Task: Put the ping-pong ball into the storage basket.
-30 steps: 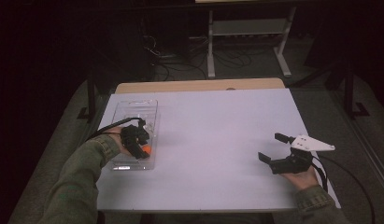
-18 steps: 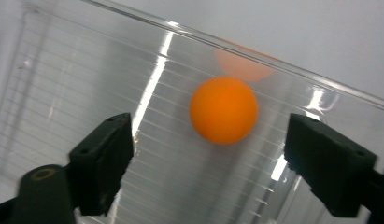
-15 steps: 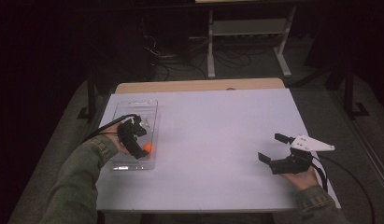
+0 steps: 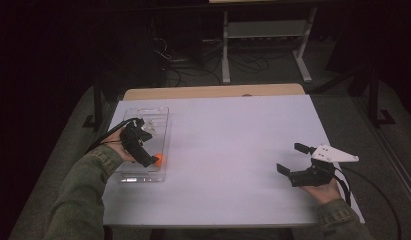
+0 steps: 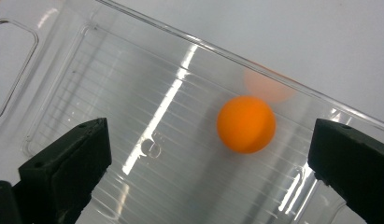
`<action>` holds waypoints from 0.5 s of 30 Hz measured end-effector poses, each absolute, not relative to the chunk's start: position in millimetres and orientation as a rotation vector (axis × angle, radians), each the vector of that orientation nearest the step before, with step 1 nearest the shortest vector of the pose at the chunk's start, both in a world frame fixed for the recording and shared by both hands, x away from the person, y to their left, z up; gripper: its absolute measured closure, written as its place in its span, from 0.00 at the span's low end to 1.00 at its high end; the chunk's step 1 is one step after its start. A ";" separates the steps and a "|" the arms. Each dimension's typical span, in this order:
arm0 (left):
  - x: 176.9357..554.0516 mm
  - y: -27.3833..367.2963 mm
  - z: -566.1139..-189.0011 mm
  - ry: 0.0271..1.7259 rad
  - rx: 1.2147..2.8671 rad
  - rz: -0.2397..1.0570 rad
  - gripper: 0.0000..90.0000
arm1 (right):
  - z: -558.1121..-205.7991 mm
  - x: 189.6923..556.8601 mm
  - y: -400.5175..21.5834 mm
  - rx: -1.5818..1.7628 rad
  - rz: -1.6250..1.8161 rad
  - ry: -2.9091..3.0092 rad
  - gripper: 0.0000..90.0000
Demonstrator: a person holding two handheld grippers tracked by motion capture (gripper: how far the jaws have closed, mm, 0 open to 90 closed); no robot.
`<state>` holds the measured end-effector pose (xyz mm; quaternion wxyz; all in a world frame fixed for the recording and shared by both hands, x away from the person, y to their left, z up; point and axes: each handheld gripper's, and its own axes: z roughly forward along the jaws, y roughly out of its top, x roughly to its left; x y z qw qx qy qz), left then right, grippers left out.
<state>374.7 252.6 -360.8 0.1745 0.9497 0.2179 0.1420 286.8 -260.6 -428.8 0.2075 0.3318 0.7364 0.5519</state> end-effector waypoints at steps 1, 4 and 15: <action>374.0 253.7 -360.4 0.617 2.679 0.402 0.00 | -428.8 286.8 -260.6 0.923 1.537 2.050 0.00; 372.1 257.7 -359.8 0.634 2.632 0.395 0.00 | -428.9 286.8 -260.4 0.923 1.536 2.051 0.00; 359.1 263.6 -351.8 0.637 2.518 0.436 0.00 | -428.9 286.9 -260.4 0.924 1.536 2.051 0.00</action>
